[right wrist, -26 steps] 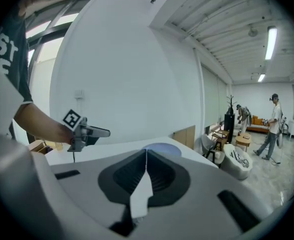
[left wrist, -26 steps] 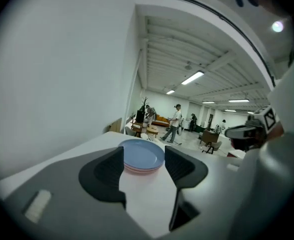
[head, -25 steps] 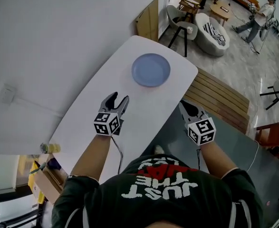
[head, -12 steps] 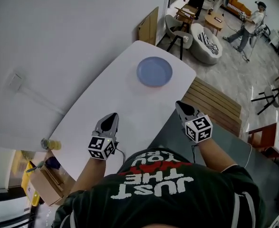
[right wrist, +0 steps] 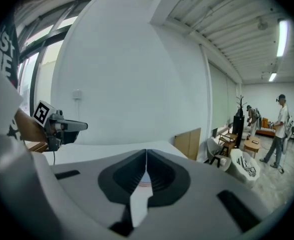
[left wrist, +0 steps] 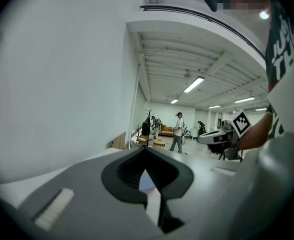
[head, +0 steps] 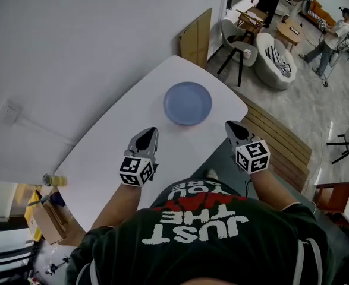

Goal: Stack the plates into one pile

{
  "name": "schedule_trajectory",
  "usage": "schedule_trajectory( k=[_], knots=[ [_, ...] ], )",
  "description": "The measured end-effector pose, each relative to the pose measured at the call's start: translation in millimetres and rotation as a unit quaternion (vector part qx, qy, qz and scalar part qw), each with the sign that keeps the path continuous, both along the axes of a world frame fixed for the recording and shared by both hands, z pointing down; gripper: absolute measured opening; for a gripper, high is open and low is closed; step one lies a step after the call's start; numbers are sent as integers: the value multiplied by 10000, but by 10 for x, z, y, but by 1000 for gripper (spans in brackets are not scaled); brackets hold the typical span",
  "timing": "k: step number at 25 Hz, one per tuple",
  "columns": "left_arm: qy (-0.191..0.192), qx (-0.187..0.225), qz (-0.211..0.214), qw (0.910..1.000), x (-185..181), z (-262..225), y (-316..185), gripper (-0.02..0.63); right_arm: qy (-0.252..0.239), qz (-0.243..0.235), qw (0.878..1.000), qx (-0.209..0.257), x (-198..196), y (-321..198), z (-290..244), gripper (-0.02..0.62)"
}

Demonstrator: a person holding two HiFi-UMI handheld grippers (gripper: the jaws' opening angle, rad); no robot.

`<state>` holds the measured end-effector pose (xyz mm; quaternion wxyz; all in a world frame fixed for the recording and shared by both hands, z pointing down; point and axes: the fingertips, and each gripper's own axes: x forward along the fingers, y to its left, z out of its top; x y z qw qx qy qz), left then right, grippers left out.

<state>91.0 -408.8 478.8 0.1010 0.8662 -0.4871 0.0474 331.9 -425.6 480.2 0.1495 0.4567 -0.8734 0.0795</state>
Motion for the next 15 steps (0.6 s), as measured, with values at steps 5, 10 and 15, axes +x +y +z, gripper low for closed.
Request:
schedule_trajectory(
  k=[5, 10, 15],
  knots=[
    [-194, 30, 56, 9998, 616, -106, -520, 8, -4, -474, 9989, -8, 251, -571, -85, 8],
    [-199, -10, 171, 9997, 681, -138, -610, 8, -233, -519, 9984, -4, 152, -780, -113, 6],
    [-149, -172, 233, 9995, 478, -47, -469, 8, -320, -529, 9980, -123, -57, -710, -11, 6]
  ],
)
